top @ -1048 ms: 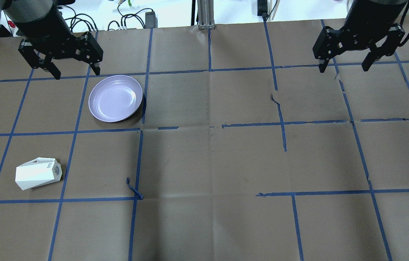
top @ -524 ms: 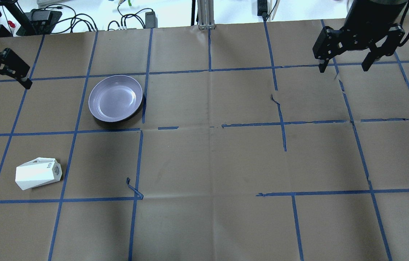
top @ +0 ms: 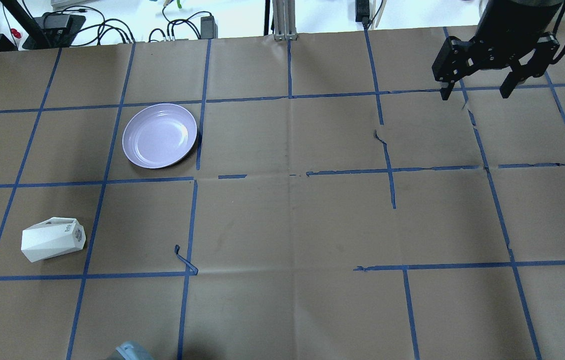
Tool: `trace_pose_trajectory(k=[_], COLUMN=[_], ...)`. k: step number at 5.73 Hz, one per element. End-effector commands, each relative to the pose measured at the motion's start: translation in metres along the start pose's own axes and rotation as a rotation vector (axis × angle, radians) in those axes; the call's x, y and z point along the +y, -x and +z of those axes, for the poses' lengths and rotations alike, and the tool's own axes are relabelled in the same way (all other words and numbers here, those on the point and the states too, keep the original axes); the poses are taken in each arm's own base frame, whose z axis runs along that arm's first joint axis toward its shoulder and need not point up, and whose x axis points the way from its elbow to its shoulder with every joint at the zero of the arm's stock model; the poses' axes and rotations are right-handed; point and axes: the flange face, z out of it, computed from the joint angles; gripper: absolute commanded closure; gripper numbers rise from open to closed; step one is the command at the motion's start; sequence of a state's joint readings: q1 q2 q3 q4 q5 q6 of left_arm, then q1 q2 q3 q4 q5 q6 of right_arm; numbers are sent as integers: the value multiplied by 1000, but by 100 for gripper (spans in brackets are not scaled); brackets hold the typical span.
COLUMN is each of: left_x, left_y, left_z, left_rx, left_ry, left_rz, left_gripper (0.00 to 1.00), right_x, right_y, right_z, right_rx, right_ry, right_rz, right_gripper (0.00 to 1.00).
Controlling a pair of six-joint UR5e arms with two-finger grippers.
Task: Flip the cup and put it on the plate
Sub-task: 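Lower the left gripper down beside the white cup lying on its side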
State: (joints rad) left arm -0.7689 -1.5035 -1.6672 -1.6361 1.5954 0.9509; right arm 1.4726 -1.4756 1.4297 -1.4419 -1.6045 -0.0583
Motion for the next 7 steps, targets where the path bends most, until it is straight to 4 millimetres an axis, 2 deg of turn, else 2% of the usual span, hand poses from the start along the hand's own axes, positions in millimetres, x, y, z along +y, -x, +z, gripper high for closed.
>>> trace_pose_trajectory(k=[1, 2, 3, 4, 6, 7], left_x=[18, 22, 35, 36, 51, 51], left_y=[22, 39, 74, 99, 149, 164], left_z=[12, 32, 56, 86, 167, 214], left_rx=[35, 172, 276, 408, 711, 837], left_ry=[0, -46, -83, -138, -259, -299], left_rz=[-2, 12, -7, -25, -67, -52], left_gripper=[2, 2, 2, 2, 2, 2], right_x=[0, 0, 0, 0, 0, 0], right_y=[0, 0, 0, 0, 0, 0], right_z=[0, 0, 0, 0, 0, 0], right_rx=[0, 0, 0, 0, 0, 0], right_ry=[0, 0, 0, 0, 0, 0], right_rz=[0, 0, 0, 0, 0, 0], right_gripper=[0, 0, 0, 0, 0, 0])
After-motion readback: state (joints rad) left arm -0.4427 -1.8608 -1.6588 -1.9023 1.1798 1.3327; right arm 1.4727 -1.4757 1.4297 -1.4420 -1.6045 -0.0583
